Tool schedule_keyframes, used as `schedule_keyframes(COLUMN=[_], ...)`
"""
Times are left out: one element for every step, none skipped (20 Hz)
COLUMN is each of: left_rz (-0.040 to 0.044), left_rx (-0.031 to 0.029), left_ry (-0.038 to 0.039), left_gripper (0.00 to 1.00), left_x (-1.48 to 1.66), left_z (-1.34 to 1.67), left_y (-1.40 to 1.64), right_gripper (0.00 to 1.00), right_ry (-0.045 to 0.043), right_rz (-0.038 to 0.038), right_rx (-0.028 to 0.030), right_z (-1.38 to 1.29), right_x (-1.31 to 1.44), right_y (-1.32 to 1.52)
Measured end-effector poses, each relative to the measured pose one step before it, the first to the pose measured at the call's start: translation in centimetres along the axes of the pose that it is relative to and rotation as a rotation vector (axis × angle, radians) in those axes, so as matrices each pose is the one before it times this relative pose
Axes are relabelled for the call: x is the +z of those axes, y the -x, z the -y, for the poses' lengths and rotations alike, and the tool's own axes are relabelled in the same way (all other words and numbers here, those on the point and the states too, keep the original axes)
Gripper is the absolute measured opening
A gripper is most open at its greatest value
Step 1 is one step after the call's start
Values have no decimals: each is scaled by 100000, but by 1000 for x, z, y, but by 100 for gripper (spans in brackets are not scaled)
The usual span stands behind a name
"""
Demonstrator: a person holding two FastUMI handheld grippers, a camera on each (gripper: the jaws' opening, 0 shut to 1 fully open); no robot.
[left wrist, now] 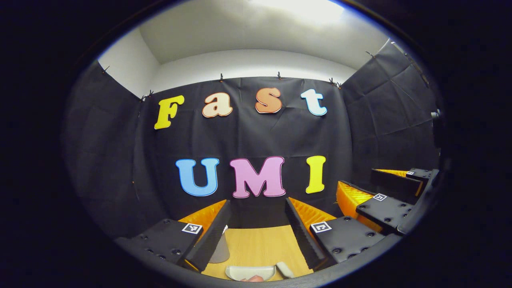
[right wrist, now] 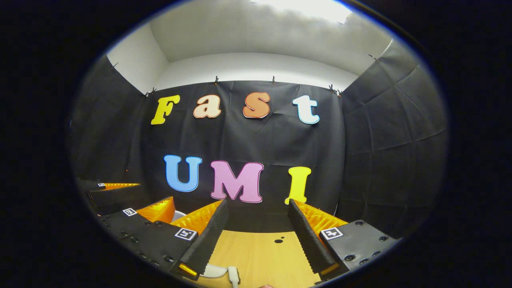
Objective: Pick up the small broom and dustpan from the desktop, sweep the trash into the dustpan with the broom, and then empty the trash into the garbage bin.
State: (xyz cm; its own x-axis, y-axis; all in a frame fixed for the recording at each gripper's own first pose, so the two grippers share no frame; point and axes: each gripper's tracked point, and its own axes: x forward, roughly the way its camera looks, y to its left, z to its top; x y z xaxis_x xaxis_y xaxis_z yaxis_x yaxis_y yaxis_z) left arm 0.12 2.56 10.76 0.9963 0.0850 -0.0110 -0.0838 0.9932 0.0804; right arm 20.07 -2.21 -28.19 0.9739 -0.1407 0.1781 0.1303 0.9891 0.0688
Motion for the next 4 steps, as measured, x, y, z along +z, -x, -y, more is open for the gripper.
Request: schedule_keyframes(left_rz=[-273, -127, -15, 42], left_rx=[52, 141, -261, -343], left_ry=[728, 896, 1852, 1552], left_gripper=[81, 81, 81, 81], left_x=[-126, -22, -21, -22], left_z=[-532, -373, -307, -77], left_y=[79, 185, 28, 101], right_gripper=[96, 96, 92, 96], right_ry=[-190, -280, 1070, 1344], right_rz=[-943, -1119, -968, -1121], right_rx=[322, 4, -579, -230], right_z=[-400, -182, -95, -40], right_x=[-226, -229, -292, -216], right_y=[73, -37, 107, 118])
